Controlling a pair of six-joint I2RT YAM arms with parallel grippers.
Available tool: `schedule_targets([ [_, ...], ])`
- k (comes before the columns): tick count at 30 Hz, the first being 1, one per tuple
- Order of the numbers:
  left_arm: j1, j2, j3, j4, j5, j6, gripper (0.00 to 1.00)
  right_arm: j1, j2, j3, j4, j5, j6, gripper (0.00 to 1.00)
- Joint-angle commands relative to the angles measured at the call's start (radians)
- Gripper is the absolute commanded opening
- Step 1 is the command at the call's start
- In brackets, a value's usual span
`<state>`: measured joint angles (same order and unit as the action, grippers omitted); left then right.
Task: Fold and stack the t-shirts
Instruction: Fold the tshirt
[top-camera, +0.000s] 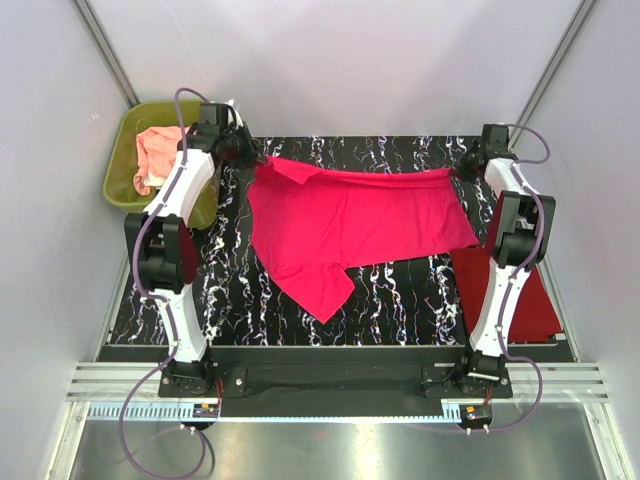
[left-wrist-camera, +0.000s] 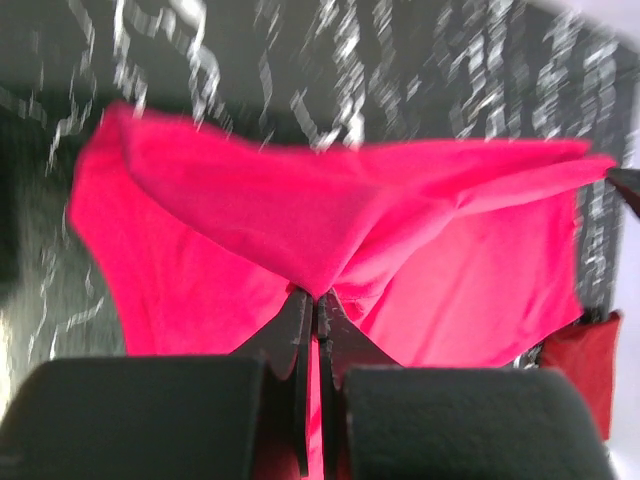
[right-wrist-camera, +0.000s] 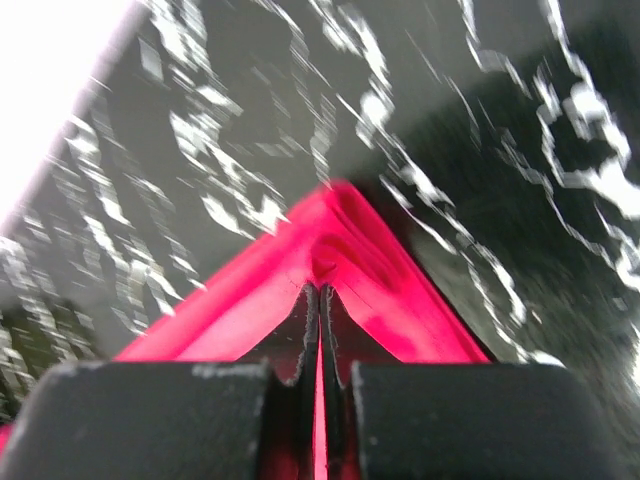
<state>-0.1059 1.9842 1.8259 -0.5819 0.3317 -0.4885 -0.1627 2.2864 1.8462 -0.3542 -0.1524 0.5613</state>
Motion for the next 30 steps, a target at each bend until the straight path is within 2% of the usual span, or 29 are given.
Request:
schedule_targets([
  [1,0.008,0.022,0.093,0.135,0.043,-0.016,0.00,0.003,-0.028,0.097,0.141,-0.016,0.058,0.00],
  [7,0.014,0.096,0.151,0.232,0.069,-0.048,0.00,0.003,0.059,0.209,0.234,-0.027,0.092,0.00],
  [17,0.025,0.208,0.250,0.281,0.056,-0.081,0.00,0.002,0.237,0.386,0.305,-0.076,0.132,0.00],
  [25,0.026,0.252,0.292,0.307,0.075,-0.113,0.00,-0.001,0.317,0.507,0.273,-0.085,0.146,0.00],
  [30,0.023,0.217,0.285,0.208,0.050,-0.101,0.00,-0.001,0.305,0.536,0.181,-0.075,0.135,0.00],
])
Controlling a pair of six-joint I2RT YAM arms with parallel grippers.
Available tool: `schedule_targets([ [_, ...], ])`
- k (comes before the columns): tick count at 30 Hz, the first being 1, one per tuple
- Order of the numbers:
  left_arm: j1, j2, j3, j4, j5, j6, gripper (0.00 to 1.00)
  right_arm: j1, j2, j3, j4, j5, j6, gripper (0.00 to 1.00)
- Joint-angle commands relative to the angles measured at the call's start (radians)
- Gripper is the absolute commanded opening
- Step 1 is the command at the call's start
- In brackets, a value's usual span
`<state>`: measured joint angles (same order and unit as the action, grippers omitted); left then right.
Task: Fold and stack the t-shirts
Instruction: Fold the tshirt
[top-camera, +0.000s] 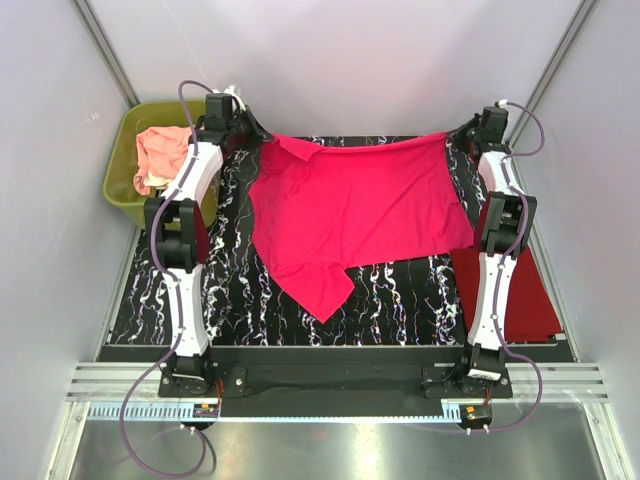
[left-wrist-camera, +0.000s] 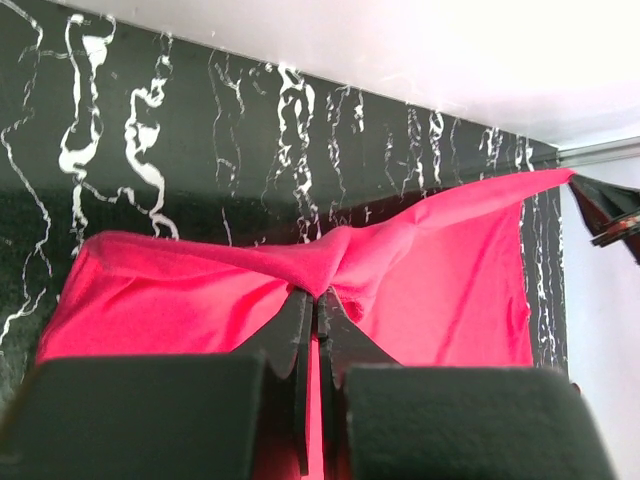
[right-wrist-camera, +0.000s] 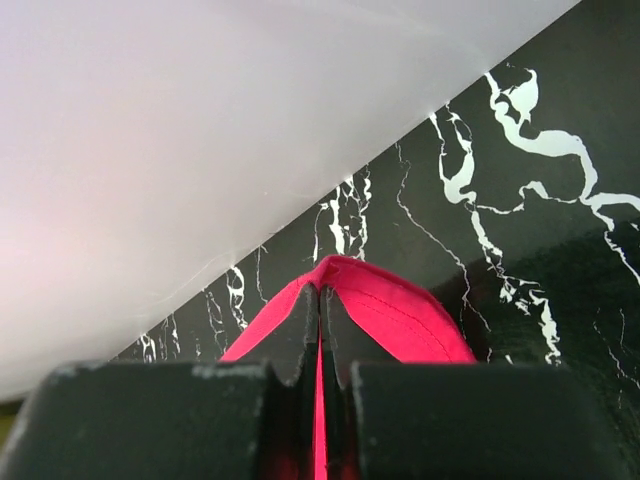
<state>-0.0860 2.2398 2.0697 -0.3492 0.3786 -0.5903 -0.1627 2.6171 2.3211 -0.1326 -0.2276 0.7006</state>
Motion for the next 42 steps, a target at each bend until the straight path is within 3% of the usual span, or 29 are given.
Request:
schedule_targets([
  [1,0.003,-0.048,0.037,-0.046,0.000,0.007,0.00,-0.001,-0.044,0.054,-0.054,0.001,-0.010,0.00],
  [10,0.002,-0.210,-0.175,-0.172,-0.032,0.060,0.00,-0.012,-0.172,-0.088,-0.163,-0.006,-0.055,0.00],
  [21,-0.001,-0.273,-0.241,-0.304,-0.009,0.066,0.00,-0.018,-0.268,-0.213,-0.259,-0.009,-0.108,0.00],
  [31,-0.009,-0.328,-0.427,-0.291,-0.003,0.069,0.00,-0.027,-0.296,-0.284,-0.315,0.002,-0.131,0.00],
  [42,-0.012,-0.341,-0.468,-0.292,0.000,0.063,0.00,-0.028,-0.310,-0.312,-0.340,0.025,-0.153,0.00],
])
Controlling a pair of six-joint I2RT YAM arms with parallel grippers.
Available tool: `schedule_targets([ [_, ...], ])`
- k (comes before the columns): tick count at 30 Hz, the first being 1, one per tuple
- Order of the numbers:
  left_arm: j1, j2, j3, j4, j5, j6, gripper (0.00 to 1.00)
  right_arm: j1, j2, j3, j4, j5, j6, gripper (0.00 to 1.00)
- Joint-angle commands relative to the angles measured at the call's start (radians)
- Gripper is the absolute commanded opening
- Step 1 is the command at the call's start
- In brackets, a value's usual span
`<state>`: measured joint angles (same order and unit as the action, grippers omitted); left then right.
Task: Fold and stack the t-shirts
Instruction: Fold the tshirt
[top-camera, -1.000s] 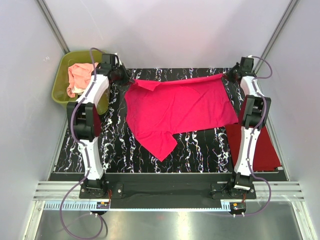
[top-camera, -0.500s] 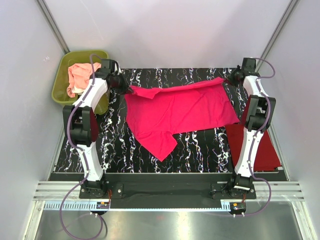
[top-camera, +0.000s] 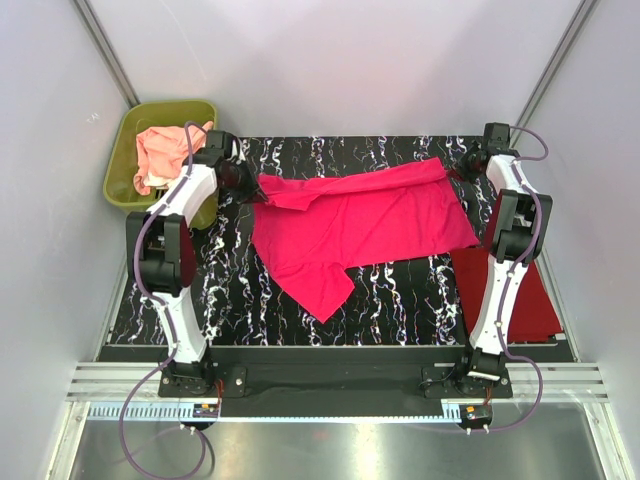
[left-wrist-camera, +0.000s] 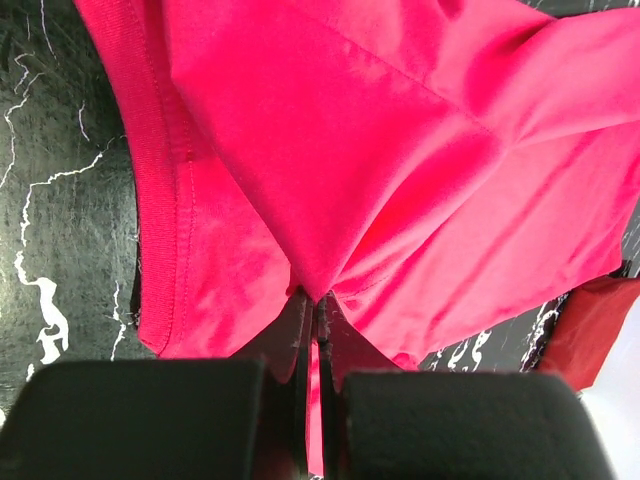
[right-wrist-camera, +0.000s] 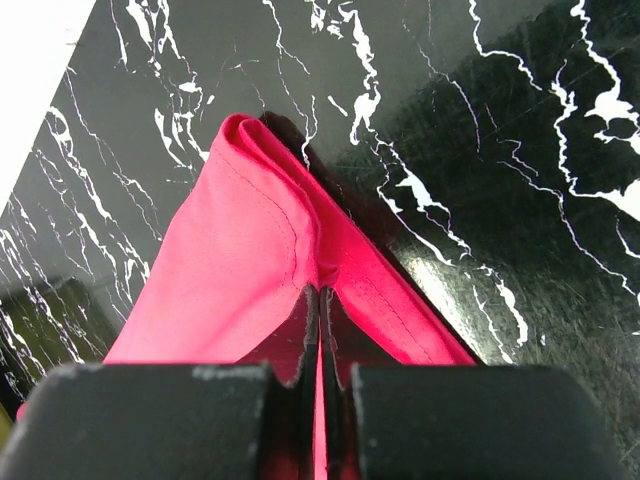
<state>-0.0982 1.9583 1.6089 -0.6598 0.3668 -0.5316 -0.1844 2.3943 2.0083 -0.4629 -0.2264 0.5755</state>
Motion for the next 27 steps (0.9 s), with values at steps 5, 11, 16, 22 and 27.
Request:
schedule_targets([
  [5,-0.001,-0.065,-0.041,0.026,0.027,-0.013,0.00,-0.007,-0.081,0.007,-0.023,0.035,-0.046,0.00],
  [11,-0.014,-0.099,-0.099,0.034,0.038,-0.024,0.00,-0.007,-0.073,0.021,-0.042,0.045,-0.058,0.00],
  [16,-0.023,-0.099,-0.133,0.045,0.040,-0.036,0.00,-0.007,-0.066,0.021,-0.046,0.045,-0.060,0.00],
  [22,-0.023,-0.095,-0.147,0.043,0.035,-0.036,0.00,-0.007,-0.058,0.020,-0.052,0.044,-0.058,0.00],
  [27,-0.023,-0.091,-0.155,0.043,0.032,-0.036,0.00,-0.007,-0.052,0.014,-0.057,0.050,-0.066,0.00],
])
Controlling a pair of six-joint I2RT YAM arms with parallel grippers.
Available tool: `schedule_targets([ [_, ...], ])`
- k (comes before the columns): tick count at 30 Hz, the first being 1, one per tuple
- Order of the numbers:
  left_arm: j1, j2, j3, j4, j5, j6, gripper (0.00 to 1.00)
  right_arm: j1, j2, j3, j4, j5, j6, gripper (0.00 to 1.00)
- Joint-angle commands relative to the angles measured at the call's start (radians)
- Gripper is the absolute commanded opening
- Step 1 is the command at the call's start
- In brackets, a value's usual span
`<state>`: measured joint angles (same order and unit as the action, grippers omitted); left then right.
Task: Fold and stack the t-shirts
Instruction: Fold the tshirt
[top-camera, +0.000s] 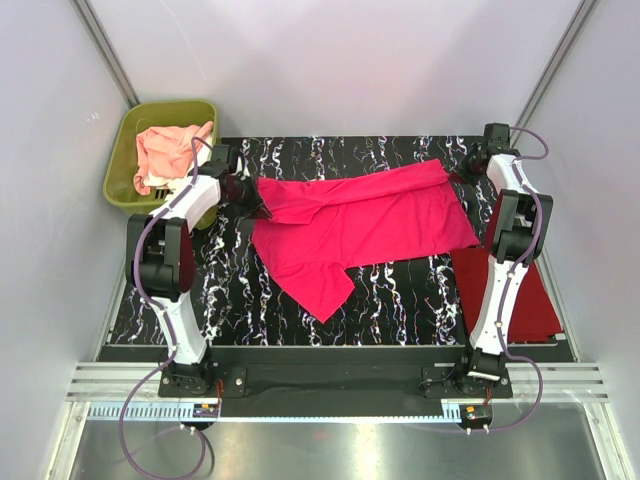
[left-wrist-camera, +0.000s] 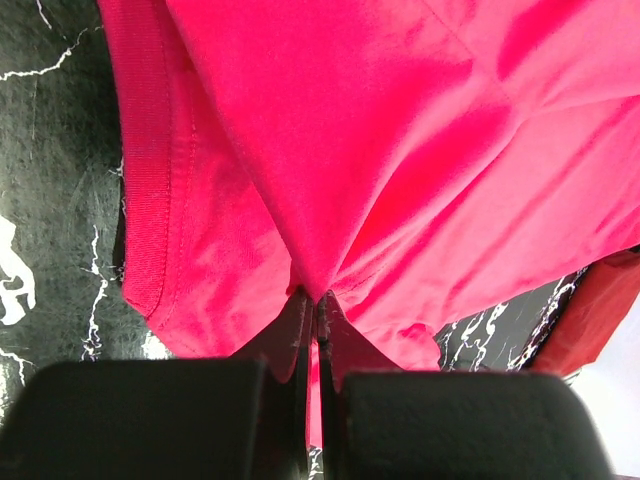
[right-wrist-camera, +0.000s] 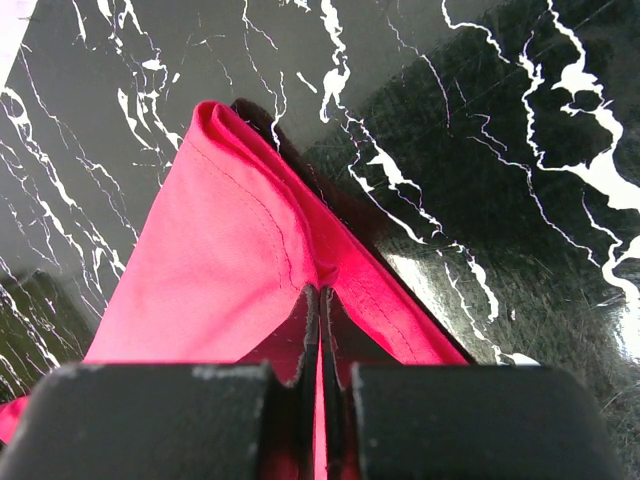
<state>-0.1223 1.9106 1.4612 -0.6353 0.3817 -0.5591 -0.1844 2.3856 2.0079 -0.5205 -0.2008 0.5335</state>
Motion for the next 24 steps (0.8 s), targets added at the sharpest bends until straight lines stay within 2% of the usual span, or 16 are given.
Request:
schedule_targets([
  [1,0.001,-0.047,-0.010,0.017,0.017,-0.009,0.00,-0.007,-0.040,0.012,-0.001,0.024,-0.026,0.00],
  [14,0.000,-0.056,-0.033,0.020,0.016,-0.013,0.00,-0.007,-0.045,-0.014,-0.038,0.072,-0.033,0.01],
  [15,-0.002,-0.062,-0.032,0.013,0.011,-0.012,0.01,-0.007,-0.040,-0.009,-0.041,0.075,-0.035,0.03],
  [16,-0.004,-0.067,-0.029,0.002,0.006,0.001,0.21,-0.007,-0.039,0.006,-0.058,0.083,-0.036,0.05],
  [17,-0.010,-0.074,-0.025,-0.009,-0.013,0.008,0.32,-0.007,-0.032,0.014,-0.070,0.092,-0.040,0.09],
  [18,-0.014,-0.088,-0.019,-0.023,-0.029,0.017,0.41,-0.007,-0.031,0.021,-0.084,0.101,-0.043,0.20],
  [21,-0.022,-0.139,0.008,-0.064,-0.088,0.067,0.52,-0.007,-0.045,0.037,-0.072,0.139,-0.092,0.30],
  [22,-0.022,-0.151,0.025,-0.072,-0.108,0.086,0.56,-0.007,-0.048,0.048,-0.056,0.158,-0.125,0.38],
  [23,-0.020,-0.162,0.034,-0.072,-0.156,0.097,0.67,-0.007,-0.046,0.054,-0.046,0.159,-0.142,0.44],
  [24,-0.017,-0.157,0.051,-0.073,-0.180,0.109,0.70,-0.007,-0.042,0.061,-0.015,0.161,-0.159,0.48],
])
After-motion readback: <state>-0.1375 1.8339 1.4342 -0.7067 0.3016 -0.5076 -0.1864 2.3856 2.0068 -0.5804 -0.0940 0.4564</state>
